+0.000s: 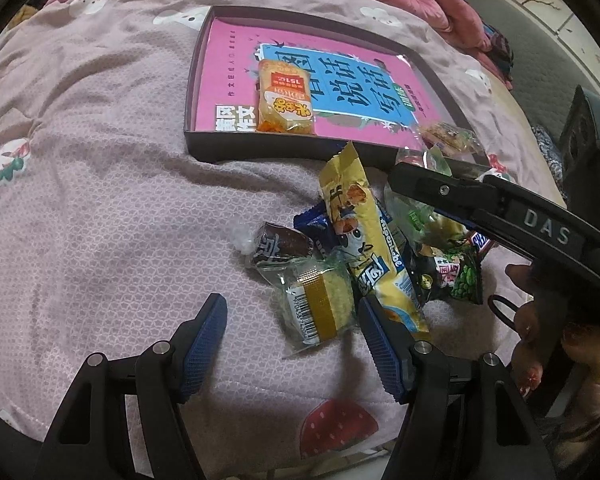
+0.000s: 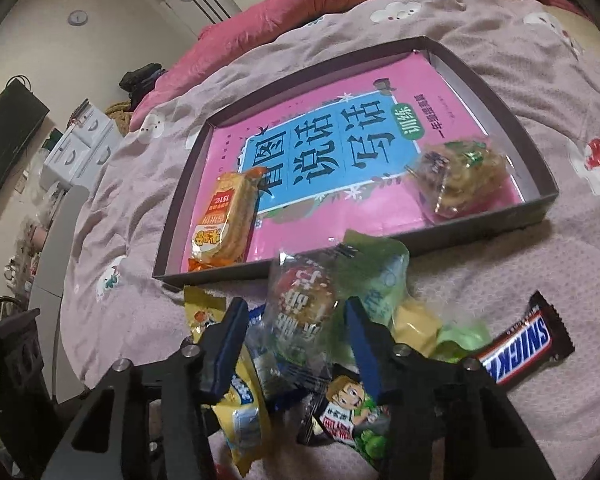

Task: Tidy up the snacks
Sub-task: 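Grasp the square cake pack with the left gripper while the right gripper grasps the red round candy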

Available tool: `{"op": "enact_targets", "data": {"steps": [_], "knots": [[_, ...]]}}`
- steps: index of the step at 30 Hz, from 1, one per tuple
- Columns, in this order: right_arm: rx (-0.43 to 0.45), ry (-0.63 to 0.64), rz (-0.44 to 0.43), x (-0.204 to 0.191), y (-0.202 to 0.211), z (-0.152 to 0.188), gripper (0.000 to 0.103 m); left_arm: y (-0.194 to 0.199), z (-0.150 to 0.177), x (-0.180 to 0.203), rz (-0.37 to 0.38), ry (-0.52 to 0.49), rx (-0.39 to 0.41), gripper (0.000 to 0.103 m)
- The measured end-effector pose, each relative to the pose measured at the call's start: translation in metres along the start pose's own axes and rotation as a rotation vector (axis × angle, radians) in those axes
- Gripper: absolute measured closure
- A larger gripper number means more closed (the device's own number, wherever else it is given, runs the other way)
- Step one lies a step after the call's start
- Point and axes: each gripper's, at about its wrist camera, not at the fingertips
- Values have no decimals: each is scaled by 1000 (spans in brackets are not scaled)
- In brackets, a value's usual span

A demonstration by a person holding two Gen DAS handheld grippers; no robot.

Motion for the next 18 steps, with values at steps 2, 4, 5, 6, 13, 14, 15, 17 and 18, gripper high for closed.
{"op": "enact_targets", "data": {"steps": [2, 4, 5, 6, 13, 14, 15, 17, 18], "knots": [[6, 3, -6, 1, 0, -1, 63, -2, -1, 1, 1, 0, -1, 33], [11, 7, -9, 1, 0, -1, 64, -3, -1, 1, 1, 0, -2, 33], [12, 13, -9, 2, 0, 0, 65, -3, -1, 2, 1, -1, -2, 33], [18, 17, -9, 2, 2, 0, 65, -4, -2, 3, -1, -1, -1, 33], [72, 41, -9, 4, 19, 5, 65, -9, -1, 7, 25, -13, -16, 59], [81, 45, -7, 4, 22, 6, 65, -10, -1, 8, 34, -15, -18, 62], [90, 53, -4, 4, 24, 7, 65, -10, -1, 9, 43, -17, -19, 64], [106, 60, -4, 5, 29, 9, 65, -10, -1, 8, 49, -16, -20, 64], [112, 60, -7, 6, 31, 10, 65, -10, -1, 7, 61, -7, -23, 65]]}}
Point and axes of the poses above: each gripper's, at about its wrist camera, not at the fingertips, and y roughly against the way its jaws point, x to its right, z to its underside, and after that the axes turned 9 degrees about -x, right-handed
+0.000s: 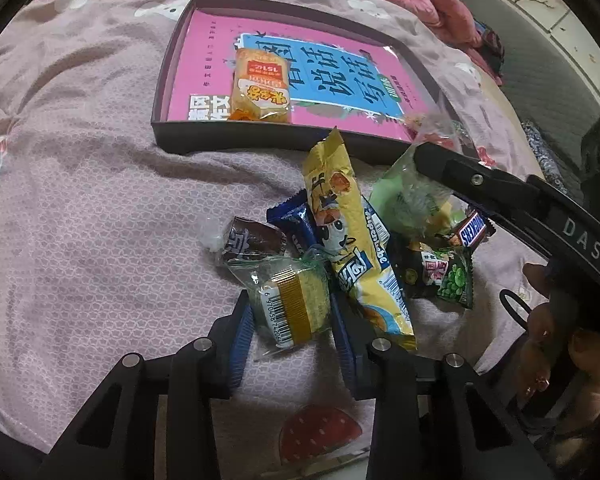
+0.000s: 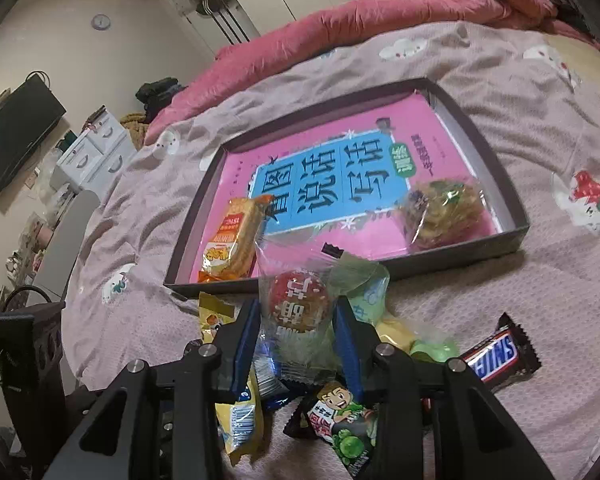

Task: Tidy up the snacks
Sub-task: 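Grasp the square cake pack with the left gripper while the right gripper grasps the red round candy, then carry the cake pack into the tray with the left gripper while the right gripper carries the red candy there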

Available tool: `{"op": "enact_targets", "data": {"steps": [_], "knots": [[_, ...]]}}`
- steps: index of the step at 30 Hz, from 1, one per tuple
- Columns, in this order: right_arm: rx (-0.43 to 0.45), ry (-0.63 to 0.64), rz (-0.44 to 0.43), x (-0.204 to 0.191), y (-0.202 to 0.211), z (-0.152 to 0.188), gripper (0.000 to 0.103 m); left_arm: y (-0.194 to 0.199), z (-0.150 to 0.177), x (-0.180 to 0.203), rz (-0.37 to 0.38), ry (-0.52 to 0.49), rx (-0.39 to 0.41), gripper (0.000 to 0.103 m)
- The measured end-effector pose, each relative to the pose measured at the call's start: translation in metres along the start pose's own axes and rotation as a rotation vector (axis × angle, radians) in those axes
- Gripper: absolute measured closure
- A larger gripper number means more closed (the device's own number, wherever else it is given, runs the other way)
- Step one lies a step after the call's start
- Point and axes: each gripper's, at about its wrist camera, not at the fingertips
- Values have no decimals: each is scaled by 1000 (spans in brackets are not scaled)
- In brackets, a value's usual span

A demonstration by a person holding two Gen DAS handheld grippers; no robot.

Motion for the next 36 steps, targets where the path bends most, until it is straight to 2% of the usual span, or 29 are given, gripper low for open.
{"op": "enact_targets", "data": {"steps": [10, 22, 36], "knots": [[76, 50, 3, -5, 19, 2, 65, 25, 3, -1, 16, 0, 47, 65], [119, 116, 48, -17, 29, 2, 65, 60, -4, 3, -3, -5, 146, 65], [157, 137, 59, -19, 39, -3, 65, 77, -17, 6, -9, -2, 200, 65]]}}
Point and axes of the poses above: each gripper's, at about its wrist camera, not at the fingertips, and y roughly against the way its jaws point, x to its right, z to its underside, and after that the axes turned 9 degrees about -x, right-handed
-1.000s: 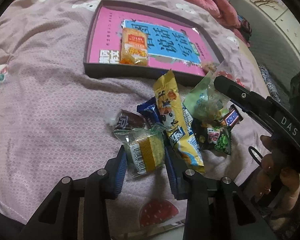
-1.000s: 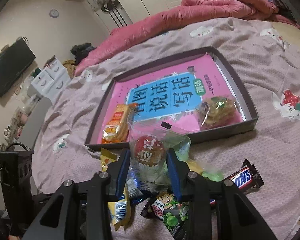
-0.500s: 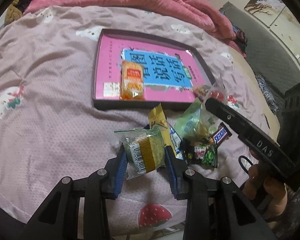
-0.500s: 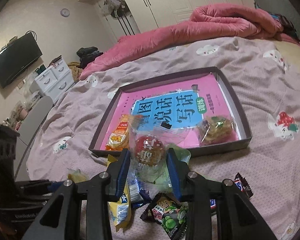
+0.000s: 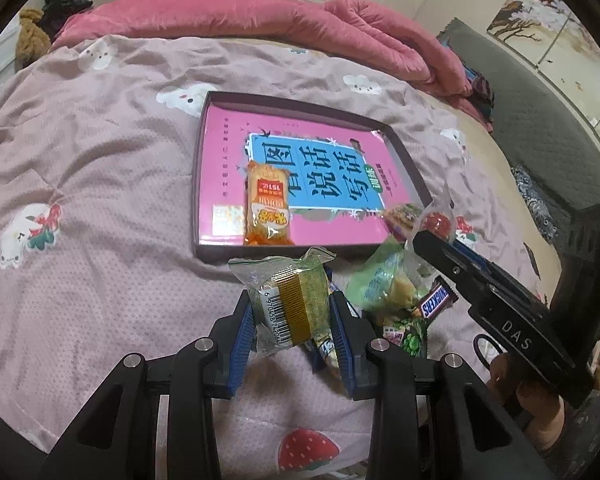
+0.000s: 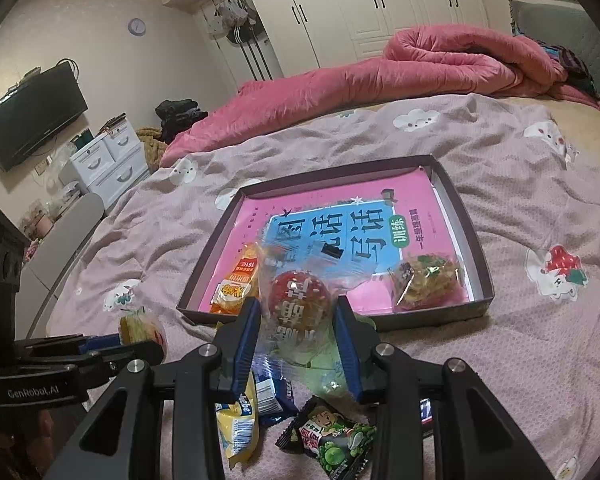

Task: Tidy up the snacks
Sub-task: 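Carry the cake pack into the tray with the left gripper while the right gripper carries the red candy there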

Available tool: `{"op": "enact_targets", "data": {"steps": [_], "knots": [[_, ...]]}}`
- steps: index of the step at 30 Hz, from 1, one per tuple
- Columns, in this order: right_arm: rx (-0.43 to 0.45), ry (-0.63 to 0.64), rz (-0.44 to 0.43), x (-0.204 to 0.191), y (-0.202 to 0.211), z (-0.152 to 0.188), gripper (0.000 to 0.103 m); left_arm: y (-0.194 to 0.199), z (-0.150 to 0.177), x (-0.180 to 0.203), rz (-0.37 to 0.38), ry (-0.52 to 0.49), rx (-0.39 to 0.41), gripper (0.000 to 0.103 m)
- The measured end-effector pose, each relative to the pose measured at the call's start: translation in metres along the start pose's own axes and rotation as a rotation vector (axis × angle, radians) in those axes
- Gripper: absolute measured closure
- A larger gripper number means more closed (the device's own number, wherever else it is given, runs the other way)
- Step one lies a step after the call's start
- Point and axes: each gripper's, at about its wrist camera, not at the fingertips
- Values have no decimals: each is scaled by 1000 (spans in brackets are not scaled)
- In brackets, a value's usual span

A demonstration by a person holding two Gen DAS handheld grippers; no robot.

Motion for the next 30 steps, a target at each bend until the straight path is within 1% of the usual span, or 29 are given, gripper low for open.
{"op": "enact_targets", "data": {"steps": [17, 30], "knots": [[34, 6, -19, 3, 7, -5, 65, 4, -13, 11, -17, -1, 21, 65], [60, -7, -28, 11, 11, -11, 65, 1, -22, 20, -23, -11, 19, 65]]}}
Point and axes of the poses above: each gripper's, at about its wrist camera, not at the fingertips, and y roughly against the way its jaws point, x to its right, z to its underside, and after that the axes turned 9 degrees about -x, right-handed
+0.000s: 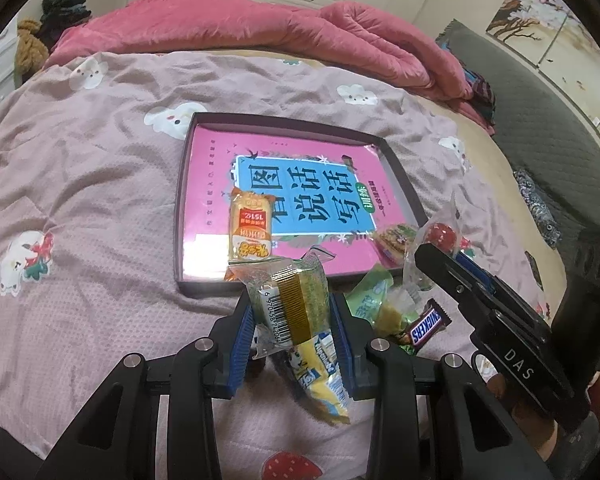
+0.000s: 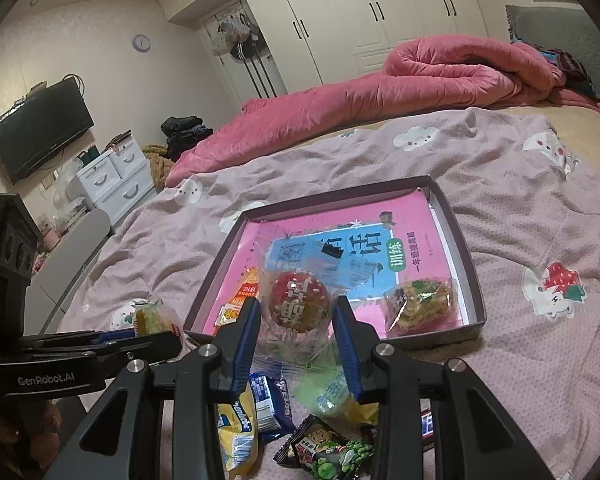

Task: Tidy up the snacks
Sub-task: 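Carry the cake pack into the tray with the left gripper while the right gripper carries the red candy there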

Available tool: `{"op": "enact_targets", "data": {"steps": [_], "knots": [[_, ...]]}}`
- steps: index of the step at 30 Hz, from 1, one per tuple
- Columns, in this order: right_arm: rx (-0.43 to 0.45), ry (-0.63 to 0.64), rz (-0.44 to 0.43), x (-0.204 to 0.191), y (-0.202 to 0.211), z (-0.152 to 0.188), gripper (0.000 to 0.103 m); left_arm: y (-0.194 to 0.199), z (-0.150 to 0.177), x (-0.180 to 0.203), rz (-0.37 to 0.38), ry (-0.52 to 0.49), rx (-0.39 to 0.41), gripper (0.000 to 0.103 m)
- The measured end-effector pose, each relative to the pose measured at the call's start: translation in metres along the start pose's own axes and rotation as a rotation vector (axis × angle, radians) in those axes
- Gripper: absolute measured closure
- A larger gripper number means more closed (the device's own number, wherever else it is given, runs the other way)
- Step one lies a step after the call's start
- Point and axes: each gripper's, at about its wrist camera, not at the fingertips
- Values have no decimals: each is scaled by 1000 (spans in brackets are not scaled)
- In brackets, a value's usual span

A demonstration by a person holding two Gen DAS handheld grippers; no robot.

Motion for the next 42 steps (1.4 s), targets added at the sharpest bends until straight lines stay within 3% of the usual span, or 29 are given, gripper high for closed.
{"op": "enact_targets", "data": {"steps": [28, 42], "knots": [[44, -38, 17, 15, 0, -18, 65, -18, -33, 14, 11, -4, 17, 65], [20, -45, 40, 27, -14, -26, 65, -36, -55, 17, 38, -4, 18, 65]]}}
Point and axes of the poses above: each gripper's, at about its wrist camera, not at the fingertips, and y roughly against the way its jaws point, x to its right, z to its underside, and after that the axes turned 9 degrees about -x, right-handed
